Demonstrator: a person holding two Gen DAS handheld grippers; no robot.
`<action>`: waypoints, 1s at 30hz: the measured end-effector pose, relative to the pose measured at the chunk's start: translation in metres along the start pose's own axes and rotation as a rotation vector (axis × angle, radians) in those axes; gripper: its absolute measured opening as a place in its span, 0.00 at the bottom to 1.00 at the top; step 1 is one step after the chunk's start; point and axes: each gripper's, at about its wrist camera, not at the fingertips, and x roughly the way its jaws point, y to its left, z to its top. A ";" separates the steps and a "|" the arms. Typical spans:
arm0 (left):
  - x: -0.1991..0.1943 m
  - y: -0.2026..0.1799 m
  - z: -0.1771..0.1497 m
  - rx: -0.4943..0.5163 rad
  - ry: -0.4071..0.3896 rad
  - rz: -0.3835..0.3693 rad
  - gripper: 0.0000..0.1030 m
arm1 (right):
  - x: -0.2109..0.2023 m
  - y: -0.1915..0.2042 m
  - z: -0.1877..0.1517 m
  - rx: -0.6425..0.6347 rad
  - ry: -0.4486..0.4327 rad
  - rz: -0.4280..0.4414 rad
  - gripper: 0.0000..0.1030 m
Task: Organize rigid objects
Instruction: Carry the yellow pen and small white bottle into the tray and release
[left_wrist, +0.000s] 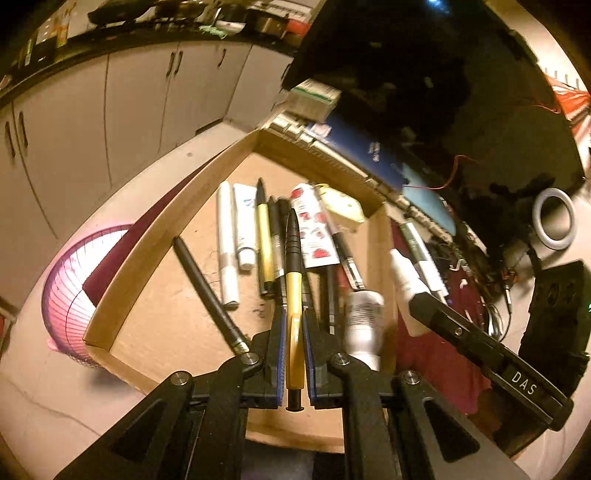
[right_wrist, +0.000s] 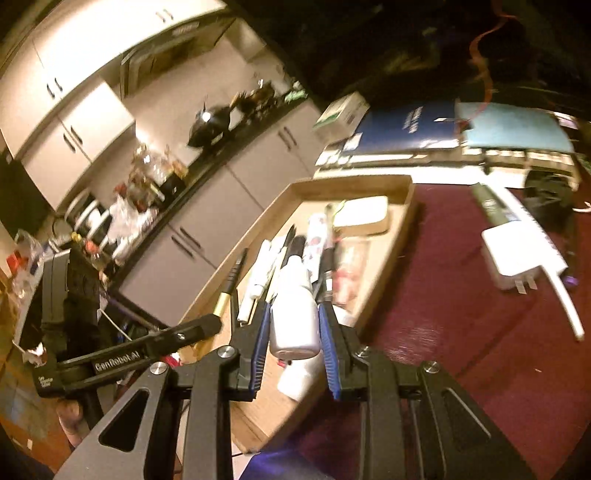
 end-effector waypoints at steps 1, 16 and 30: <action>0.003 0.002 0.000 -0.003 0.000 0.014 0.07 | 0.007 0.002 0.002 -0.002 0.016 -0.006 0.25; 0.035 0.013 0.004 -0.041 0.092 0.054 0.07 | 0.076 0.013 0.015 -0.065 0.123 -0.152 0.25; 0.029 -0.002 -0.004 0.020 0.078 0.070 0.51 | 0.068 0.014 0.014 -0.058 0.098 -0.090 0.38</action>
